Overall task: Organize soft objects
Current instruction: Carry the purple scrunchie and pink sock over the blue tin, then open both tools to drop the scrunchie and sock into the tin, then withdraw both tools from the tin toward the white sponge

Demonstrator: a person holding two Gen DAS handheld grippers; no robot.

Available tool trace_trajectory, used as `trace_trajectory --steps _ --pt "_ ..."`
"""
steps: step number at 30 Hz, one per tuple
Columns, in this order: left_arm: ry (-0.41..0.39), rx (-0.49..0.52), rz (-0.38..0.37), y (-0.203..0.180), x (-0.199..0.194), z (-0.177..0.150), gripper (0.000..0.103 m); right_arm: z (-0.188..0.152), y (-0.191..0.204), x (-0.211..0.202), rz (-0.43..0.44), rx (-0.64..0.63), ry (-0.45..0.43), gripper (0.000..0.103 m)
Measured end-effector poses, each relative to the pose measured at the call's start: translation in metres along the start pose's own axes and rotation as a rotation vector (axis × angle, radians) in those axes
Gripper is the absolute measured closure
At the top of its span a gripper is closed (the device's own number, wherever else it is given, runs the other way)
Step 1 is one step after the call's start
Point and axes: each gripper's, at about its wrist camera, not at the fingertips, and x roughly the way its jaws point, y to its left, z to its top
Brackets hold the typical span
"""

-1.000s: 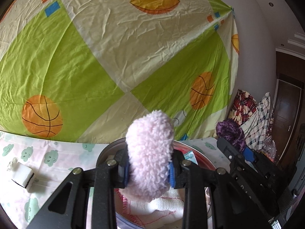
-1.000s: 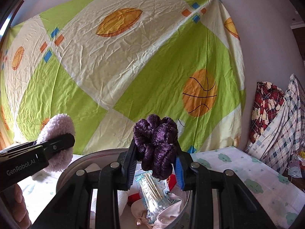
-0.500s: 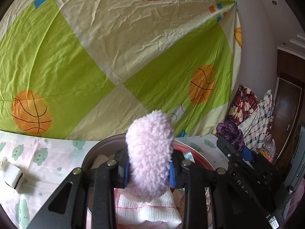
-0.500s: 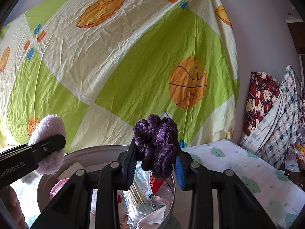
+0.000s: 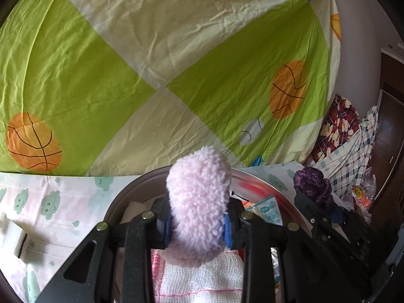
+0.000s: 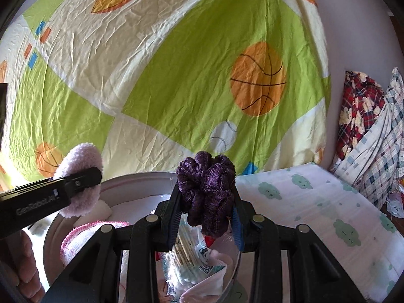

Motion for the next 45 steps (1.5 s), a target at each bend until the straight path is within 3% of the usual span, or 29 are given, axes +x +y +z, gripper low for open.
trace_trajectory --steps 2,4,5,8,9,11,13,19,24,29,36,42,45 --pt "0.031 0.007 0.036 0.0 0.009 0.001 0.068 -0.001 0.0 0.004 0.019 0.006 0.021 0.066" --pt "0.073 0.006 0.058 0.001 0.018 0.002 0.055 -0.002 0.002 0.007 0.038 0.003 0.042 0.066" --pt "0.089 -0.003 0.066 0.003 0.02 0.003 0.046 -0.003 0.002 0.009 0.052 0.002 0.053 0.066" --pt "0.091 -0.037 0.082 0.008 0.019 0.007 0.002 -0.006 0.005 0.014 0.1 -0.003 0.083 0.064" --pt "0.087 -0.047 0.089 0.01 0.017 0.008 0.0 -0.007 0.008 0.015 0.115 -0.01 0.092 0.062" --pt "0.054 -0.054 0.121 0.013 0.011 0.01 0.0 -0.01 0.011 0.017 0.13 -0.023 0.109 0.056" --pt "0.034 -0.05 0.151 0.017 0.004 0.014 0.0 -0.012 0.015 0.02 0.13 -0.039 0.135 0.038" --pt "-0.087 -0.062 0.247 0.031 -0.025 0.022 0.0 -0.003 0.008 0.001 0.087 0.005 0.031 0.037" --pt "-0.111 -0.085 0.265 0.044 -0.042 0.014 0.0 0.003 -0.012 -0.022 0.025 0.122 -0.093 0.031" --pt "-0.133 -0.058 0.339 0.05 -0.055 -0.006 0.0 0.003 -0.024 -0.03 -0.022 0.201 -0.145 0.03" --pt "-0.156 -0.035 0.372 0.059 -0.072 -0.034 0.0 -0.003 -0.018 -0.033 -0.045 0.185 -0.156 0.03" --pt "-0.216 -0.01 0.455 0.064 -0.087 -0.054 0.0 -0.009 -0.004 -0.048 -0.099 0.115 -0.24 0.029" --pt "-0.226 -0.009 0.478 0.067 -0.088 -0.06 0.0 -0.011 0.003 -0.055 -0.125 0.084 -0.281 0.023"
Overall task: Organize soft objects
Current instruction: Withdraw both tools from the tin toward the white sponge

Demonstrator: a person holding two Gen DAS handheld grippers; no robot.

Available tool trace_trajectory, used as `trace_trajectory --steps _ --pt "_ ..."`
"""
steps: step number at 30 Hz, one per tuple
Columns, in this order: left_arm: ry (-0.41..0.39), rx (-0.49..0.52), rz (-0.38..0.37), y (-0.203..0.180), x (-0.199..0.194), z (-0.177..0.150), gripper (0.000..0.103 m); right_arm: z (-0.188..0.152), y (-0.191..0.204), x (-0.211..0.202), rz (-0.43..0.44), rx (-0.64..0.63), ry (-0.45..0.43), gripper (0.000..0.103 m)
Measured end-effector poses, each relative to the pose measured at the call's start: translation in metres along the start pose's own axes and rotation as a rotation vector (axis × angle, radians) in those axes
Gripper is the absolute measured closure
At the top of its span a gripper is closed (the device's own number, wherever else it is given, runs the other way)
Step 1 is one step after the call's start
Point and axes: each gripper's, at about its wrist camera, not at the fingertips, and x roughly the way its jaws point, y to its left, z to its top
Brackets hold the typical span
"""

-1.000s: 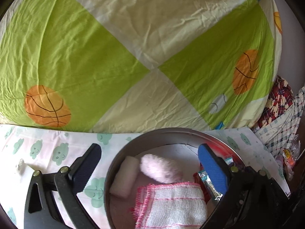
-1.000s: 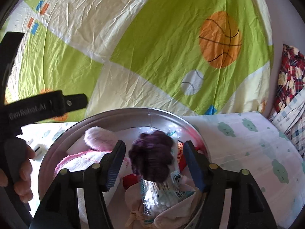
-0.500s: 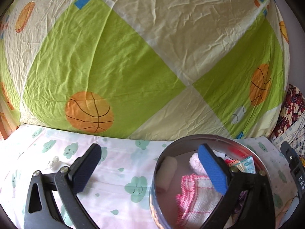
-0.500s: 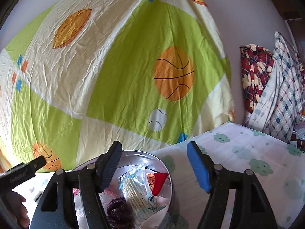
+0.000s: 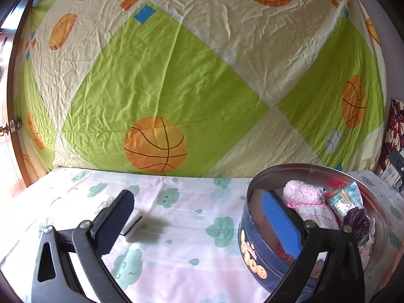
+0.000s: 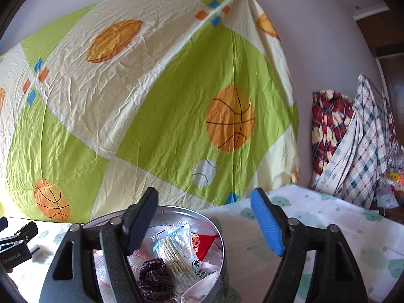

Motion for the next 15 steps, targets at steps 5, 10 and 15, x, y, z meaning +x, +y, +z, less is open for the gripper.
trace_trajectory --steps 5,10,15 --pt "-0.002 -0.028 0.0 0.007 0.002 -0.005 0.0 -0.002 0.007 -0.008 -0.018 -0.042 -0.038 0.023" --pt "-0.008 -0.019 0.002 0.007 0.004 -0.009 0.0 -0.001 0.006 -0.013 -0.043 -0.028 -0.058 0.023" --pt "0.0 -0.009 -0.008 0.006 0.004 -0.009 0.0 -0.001 0.003 -0.021 -0.089 -0.01 -0.09 0.023"
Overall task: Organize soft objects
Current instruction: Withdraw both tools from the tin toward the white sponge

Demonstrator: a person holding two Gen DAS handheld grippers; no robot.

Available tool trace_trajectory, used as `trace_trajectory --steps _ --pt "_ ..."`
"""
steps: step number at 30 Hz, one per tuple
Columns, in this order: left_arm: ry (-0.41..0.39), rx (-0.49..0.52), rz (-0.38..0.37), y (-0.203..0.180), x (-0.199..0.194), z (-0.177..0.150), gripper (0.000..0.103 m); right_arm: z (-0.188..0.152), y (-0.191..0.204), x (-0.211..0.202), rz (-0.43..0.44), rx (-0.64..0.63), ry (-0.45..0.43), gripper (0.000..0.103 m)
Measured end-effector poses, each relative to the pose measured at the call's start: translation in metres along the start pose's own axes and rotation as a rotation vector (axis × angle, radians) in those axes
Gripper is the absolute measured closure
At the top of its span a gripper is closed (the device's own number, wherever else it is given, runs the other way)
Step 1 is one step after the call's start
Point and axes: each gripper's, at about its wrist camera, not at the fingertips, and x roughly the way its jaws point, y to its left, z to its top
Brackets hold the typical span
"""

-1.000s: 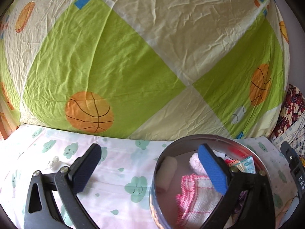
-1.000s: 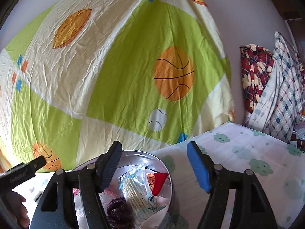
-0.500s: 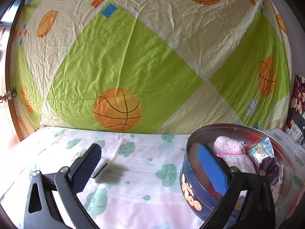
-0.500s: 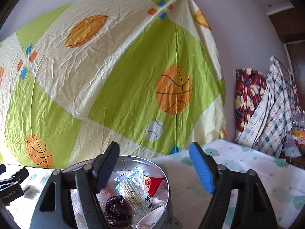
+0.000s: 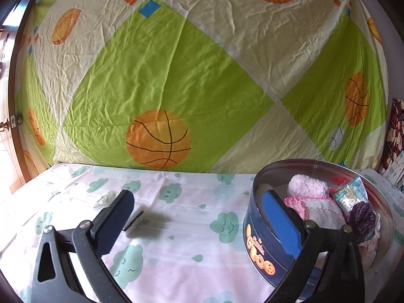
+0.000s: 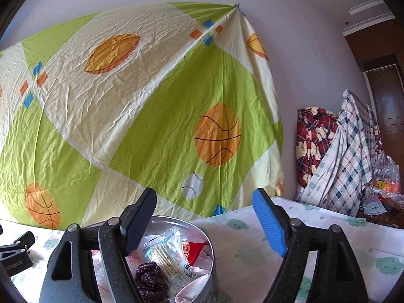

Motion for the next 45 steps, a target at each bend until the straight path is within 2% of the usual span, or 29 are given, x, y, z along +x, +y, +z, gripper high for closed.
trace_trajectory --steps 7,18,23,32,45 --pt "-0.003 -0.016 0.003 0.003 -0.002 0.0 0.0 0.001 -0.002 -0.012 -0.048 0.037 -0.025 0.023" --pt "-0.005 -0.017 -0.024 0.007 -0.01 -0.003 0.0 -0.003 0.005 -0.029 -0.054 0.088 -0.016 0.023" --pt "-0.008 -0.018 -0.033 0.013 -0.015 -0.005 0.0 -0.003 0.014 -0.034 -0.057 0.065 -0.02 0.023" --pt "0.008 0.027 -0.024 0.031 -0.016 -0.006 0.0 -0.009 0.045 -0.044 0.014 0.067 0.018 0.023" --pt "0.031 -0.014 0.071 0.104 -0.004 -0.006 0.0 -0.019 0.116 -0.056 0.129 0.033 0.065 0.023"
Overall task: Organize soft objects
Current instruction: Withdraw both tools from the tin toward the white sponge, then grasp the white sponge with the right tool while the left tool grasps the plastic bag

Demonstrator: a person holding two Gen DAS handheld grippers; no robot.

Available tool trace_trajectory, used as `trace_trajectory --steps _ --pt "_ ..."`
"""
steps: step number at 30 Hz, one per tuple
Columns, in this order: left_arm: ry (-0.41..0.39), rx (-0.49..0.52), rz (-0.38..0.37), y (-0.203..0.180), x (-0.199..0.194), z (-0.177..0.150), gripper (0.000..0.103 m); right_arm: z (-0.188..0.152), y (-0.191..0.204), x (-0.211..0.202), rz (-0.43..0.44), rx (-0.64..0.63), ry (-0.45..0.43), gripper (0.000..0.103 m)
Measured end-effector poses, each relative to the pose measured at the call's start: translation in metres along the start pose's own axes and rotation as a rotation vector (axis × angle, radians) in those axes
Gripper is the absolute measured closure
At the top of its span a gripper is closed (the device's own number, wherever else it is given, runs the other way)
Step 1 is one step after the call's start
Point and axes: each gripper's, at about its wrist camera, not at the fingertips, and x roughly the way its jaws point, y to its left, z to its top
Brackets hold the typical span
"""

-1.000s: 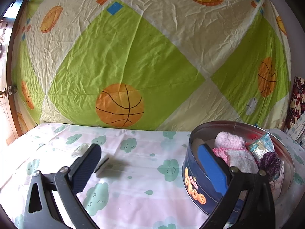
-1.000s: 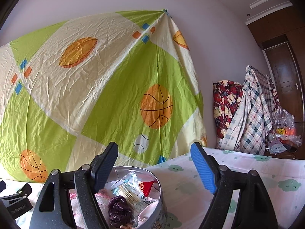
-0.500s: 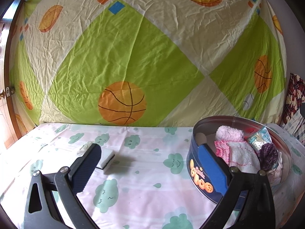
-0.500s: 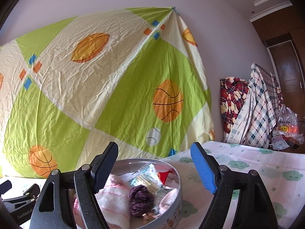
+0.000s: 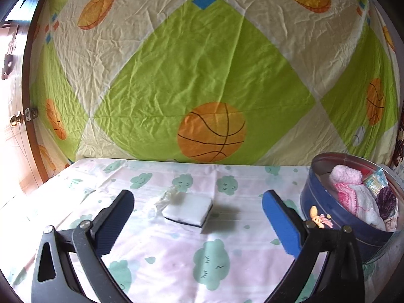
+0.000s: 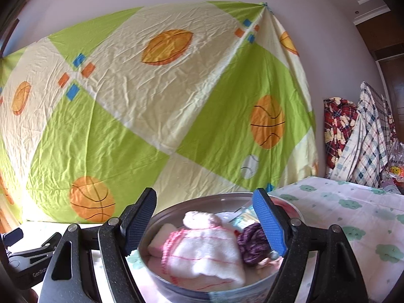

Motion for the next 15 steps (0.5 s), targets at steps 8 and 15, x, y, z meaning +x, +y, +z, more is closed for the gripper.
trace_trajectory --steps 8,15 --pt "0.019 -0.042 0.074 0.05 0.014 0.0 0.0 -0.008 0.044 0.004 0.07 -0.018 0.046 0.023" --pt "0.077 -0.159 0.085 0.095 0.032 0.0 0.0 -0.017 0.083 0.014 0.143 -0.042 0.108 0.023"
